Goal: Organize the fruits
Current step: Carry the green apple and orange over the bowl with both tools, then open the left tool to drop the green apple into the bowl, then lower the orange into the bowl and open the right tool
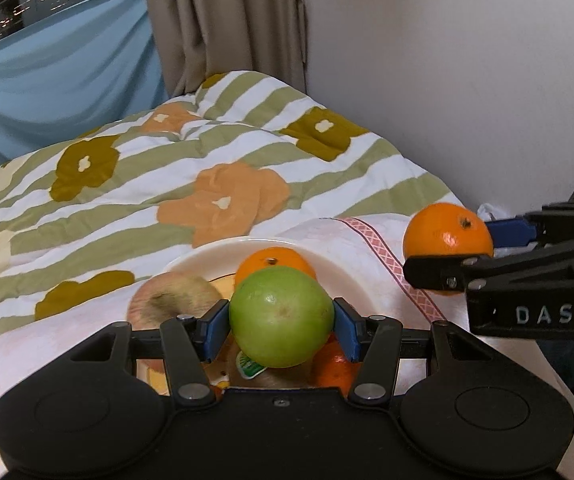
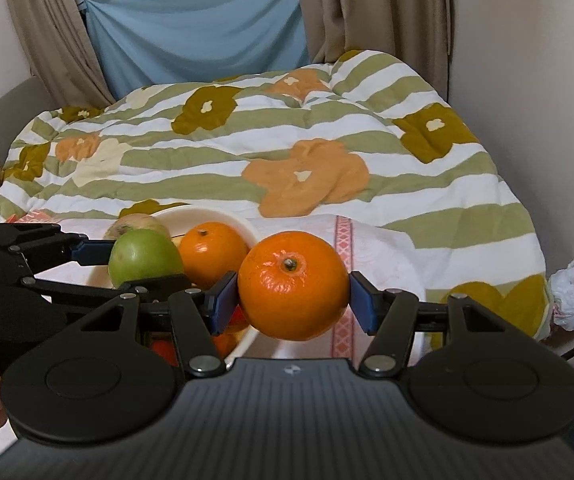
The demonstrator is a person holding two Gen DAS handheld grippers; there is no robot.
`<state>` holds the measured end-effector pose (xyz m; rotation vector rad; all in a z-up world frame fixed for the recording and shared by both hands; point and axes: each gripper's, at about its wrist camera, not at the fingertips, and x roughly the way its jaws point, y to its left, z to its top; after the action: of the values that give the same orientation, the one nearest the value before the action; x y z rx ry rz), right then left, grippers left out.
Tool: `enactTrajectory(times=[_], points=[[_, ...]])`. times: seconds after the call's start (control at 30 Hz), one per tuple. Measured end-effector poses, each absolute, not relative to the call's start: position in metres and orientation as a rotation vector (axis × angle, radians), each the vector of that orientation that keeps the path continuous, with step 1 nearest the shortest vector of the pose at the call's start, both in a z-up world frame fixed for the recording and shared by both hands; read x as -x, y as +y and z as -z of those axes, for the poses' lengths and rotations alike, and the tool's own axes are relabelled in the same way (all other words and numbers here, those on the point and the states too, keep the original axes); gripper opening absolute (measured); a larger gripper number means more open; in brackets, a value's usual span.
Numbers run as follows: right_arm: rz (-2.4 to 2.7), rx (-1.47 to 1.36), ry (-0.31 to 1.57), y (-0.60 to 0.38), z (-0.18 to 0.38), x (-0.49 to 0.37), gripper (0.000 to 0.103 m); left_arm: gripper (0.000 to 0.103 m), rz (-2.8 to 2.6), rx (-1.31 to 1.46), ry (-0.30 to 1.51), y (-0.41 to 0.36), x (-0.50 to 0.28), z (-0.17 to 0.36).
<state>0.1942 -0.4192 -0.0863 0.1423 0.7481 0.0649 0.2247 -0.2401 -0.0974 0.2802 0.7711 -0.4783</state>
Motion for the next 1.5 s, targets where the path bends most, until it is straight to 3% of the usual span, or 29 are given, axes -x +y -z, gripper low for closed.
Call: enactTrajectory(times=[0.13,0.3,0.57,0.97,1.5], points=[[-0.061,-0.148,0.75,-0.426,0.088,-0.196,0.074,0.059,0.478,-0.298,0.789,-0.247,-0.226,0.104],[-0.072,-0.151,0.749,-0.426,0.088,-0.198,0.074,0.079,0.475,-0.296,0.74,-0.244,-0.219,0.096],[-0.115,-0.145,0.727,-0.405,0.075,-0.205,0.074,0.088,0.429,-0.245,0.729,-0.213,-0.21,0.082],[-0.263,-0.068,0.701,-0.332,0.058,-0.211,0.074,0.088,0.287,-0.197,0.749,-0.145,-0.199,0.075],[-0.277,0.166,0.687,-0.253,0.085,-0.212,0.076,0.089,0.184,-0.159,0.783,-0.083,-0.192,0.082]])
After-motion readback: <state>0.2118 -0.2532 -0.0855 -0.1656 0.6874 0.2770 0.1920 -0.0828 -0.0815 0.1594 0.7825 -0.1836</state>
